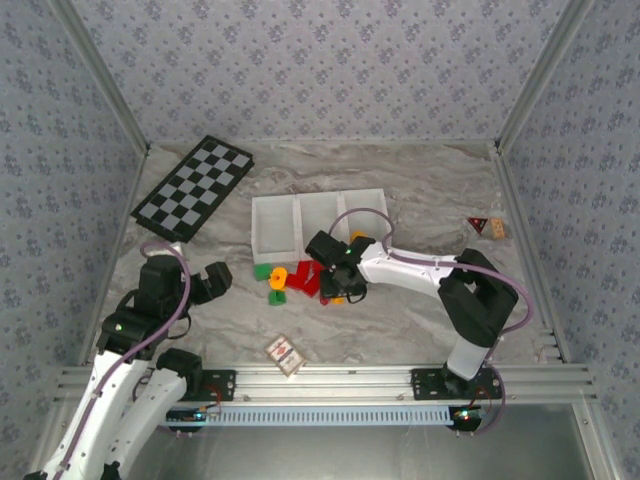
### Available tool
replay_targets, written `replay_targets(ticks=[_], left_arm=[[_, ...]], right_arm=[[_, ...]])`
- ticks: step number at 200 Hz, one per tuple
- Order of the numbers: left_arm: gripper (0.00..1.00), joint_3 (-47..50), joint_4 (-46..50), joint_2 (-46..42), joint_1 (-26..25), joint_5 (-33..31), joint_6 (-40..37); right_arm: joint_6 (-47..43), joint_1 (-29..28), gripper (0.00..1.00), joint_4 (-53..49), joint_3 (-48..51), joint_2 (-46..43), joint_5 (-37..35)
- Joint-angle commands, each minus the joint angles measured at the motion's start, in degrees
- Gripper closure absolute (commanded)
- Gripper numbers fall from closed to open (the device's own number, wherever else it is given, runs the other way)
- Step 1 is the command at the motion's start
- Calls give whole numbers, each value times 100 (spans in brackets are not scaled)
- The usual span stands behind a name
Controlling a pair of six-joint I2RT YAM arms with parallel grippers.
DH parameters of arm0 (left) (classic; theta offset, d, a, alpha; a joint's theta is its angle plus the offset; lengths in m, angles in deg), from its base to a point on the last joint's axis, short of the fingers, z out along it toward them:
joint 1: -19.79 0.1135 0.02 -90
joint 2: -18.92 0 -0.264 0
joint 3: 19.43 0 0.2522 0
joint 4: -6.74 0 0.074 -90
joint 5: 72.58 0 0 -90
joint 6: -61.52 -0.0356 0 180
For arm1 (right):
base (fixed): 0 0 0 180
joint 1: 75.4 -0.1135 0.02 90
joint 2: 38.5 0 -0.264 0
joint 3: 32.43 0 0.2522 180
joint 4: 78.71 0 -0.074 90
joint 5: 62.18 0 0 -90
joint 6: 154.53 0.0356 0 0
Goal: Sort the legos into containers by color
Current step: Pick up the lego from the center of the table.
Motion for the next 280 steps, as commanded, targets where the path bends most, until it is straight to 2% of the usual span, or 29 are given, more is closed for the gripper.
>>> replay_targets(ticks=[1,81,120,162,233,280], left_arm=[[0,-49,-43,-21,-37,-41,-81],[0,-40,-45,-20,-116,-100,-72],[0,-31,-62,-21,-125,-117,-72],[0,-47,-27,-55,-158,-150,-62],[0,-58,4,-74,-204,-199,-46],[0,-205,217,-108,-213,-85,-24]], right_arm=[[124,-20,51,-236,-131,119,-177],[-27,120,55,-767,-90,126,-555],[-268,147,50,-698,-131,142,-522],[-385,188,50,-683,-237,321,-504],[-463,208,57,-682,-252,490,-469],[-464,184,72,-887,-640,315,-558]])
